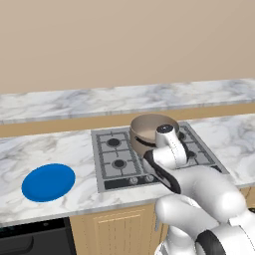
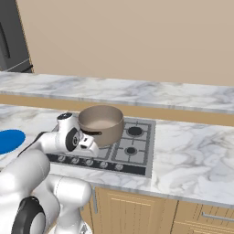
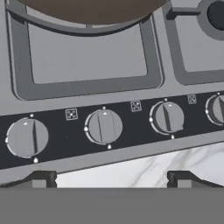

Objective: Retrieve the frozen meat and place it in the pot on a burner. Then turn the burner on.

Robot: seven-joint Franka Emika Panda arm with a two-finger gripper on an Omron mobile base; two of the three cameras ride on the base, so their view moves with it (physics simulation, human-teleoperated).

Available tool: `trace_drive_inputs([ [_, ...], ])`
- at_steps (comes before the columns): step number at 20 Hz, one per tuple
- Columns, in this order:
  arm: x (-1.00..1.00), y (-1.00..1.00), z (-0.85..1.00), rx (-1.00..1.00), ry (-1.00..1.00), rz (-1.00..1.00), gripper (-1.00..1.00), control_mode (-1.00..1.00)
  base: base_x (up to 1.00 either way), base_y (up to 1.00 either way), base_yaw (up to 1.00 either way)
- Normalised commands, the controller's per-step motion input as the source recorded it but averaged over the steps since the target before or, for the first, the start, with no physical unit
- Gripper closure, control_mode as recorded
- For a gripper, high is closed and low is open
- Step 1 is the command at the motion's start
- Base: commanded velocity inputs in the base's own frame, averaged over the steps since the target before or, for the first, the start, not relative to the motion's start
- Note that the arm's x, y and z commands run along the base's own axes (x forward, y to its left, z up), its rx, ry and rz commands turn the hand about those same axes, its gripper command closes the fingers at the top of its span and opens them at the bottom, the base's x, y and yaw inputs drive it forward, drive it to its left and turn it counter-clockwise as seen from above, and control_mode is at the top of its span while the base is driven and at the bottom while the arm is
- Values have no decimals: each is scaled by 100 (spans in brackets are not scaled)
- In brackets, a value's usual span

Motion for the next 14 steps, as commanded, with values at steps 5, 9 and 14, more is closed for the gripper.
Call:
trace_drive_inputs([
  [5, 0, -16, -30, 10, 0, 0, -100, -100, 0, 0, 0],
  [9, 0, -11, -13, 2, -1, 0, -100, -100, 0, 0, 0],
  [14, 3, 0, -7, 0, -1, 0, -100, -100, 0, 0, 0],
])
